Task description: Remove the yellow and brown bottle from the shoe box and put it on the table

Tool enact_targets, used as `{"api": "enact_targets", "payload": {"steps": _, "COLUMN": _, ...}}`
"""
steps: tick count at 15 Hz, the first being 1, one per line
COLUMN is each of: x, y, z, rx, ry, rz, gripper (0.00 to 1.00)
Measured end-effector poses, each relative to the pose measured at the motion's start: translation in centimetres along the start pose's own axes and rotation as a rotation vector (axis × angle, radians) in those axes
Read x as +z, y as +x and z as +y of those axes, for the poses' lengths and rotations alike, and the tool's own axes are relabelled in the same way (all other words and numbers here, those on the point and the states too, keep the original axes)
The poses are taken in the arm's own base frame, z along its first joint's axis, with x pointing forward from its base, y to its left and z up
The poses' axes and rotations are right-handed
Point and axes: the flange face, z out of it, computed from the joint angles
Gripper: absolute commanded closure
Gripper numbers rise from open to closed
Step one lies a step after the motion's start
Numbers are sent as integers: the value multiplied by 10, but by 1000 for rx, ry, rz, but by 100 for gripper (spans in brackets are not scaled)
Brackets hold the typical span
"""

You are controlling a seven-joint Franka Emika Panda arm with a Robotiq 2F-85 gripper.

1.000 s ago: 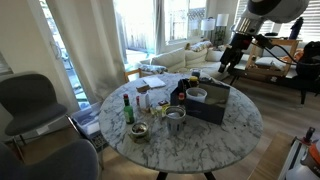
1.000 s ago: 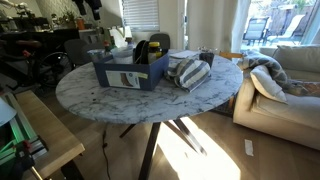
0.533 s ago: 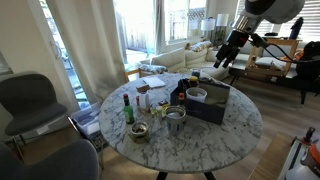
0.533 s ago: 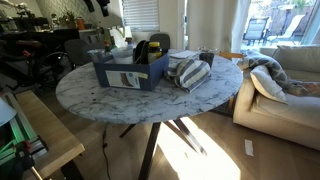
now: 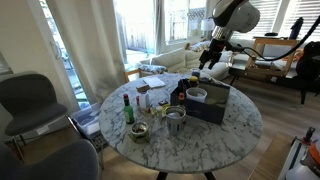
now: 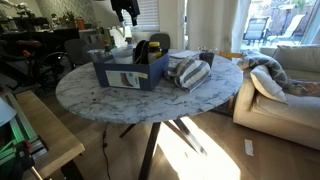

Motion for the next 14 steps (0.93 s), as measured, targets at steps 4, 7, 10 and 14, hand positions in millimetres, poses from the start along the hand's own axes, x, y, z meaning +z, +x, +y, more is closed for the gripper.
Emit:
{"api": "enact_targets", "payload": {"steps": 4, "x": 28, "y": 43, "z": 40, "rx": 20, "ry": -114, "rz": -55, "gripper": 0}}
{"api": "enact_targets", "payload": {"steps": 7, "x": 49, "y": 58, "z": 65, "rx": -2, "ry": -227, "rz": -124, "gripper": 0}}
{"api": "enact_targets", "payload": {"steps": 10, "x": 66, "y": 67, "z": 68, "rx": -17, "ry": -271, "rz": -155, "gripper": 0}}
{"api": "enact_targets", "payload": {"steps": 14, "x": 68, "y": 72, "z": 67, "rx": -22, "ry": -275, "rz": -154, "gripper": 0}}
